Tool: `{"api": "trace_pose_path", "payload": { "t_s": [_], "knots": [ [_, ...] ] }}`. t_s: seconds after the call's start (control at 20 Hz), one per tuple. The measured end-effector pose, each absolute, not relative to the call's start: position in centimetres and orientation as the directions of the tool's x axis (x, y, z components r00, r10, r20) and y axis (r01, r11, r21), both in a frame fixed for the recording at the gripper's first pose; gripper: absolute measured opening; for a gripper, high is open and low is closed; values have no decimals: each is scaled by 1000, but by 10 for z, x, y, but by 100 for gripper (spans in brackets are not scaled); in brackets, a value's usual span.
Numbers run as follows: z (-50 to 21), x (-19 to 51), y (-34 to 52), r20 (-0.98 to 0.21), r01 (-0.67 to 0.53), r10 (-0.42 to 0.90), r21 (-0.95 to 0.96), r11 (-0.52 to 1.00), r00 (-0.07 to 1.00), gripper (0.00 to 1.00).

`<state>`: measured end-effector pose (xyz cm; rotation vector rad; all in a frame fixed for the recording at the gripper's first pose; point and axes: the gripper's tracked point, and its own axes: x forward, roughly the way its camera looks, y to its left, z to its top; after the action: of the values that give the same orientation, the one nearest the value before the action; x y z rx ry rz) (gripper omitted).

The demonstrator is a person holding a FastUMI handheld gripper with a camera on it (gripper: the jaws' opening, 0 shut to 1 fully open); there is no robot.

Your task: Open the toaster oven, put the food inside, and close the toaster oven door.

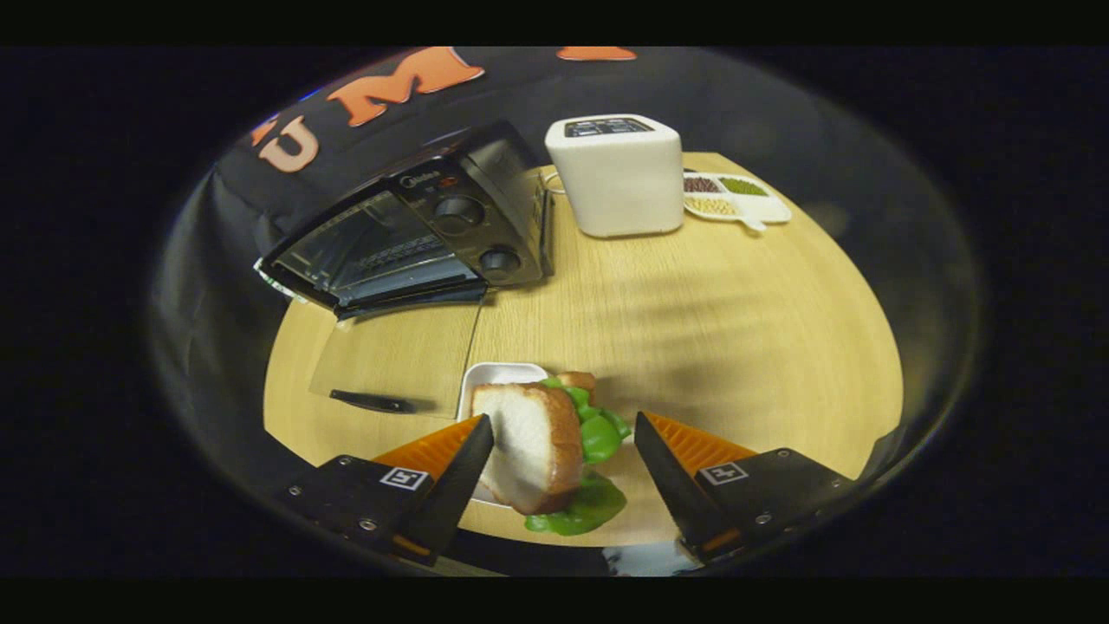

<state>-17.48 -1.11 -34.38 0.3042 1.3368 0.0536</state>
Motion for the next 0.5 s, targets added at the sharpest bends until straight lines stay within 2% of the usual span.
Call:
{"api": "trace_pose_path", "payload": {
  "t_s": [0.05,0.15,0.2,0.25,0.4,0.5],
  "knots": [
    [-346,-177,-3,-946,160,239,277,947,220,95],
    [-346,-178,5,-940,205,272,314,927,208,79],
    [-345,-179,5,-939,221,279,321,921,201,63],
    [-342,-178,5,-936,238,288,333,912,204,58],
    [-334,-174,6,-929,280,298,353,893,219,35],
    [-329,-173,3,-936,277,272,329,903,225,32]
  ]
}}
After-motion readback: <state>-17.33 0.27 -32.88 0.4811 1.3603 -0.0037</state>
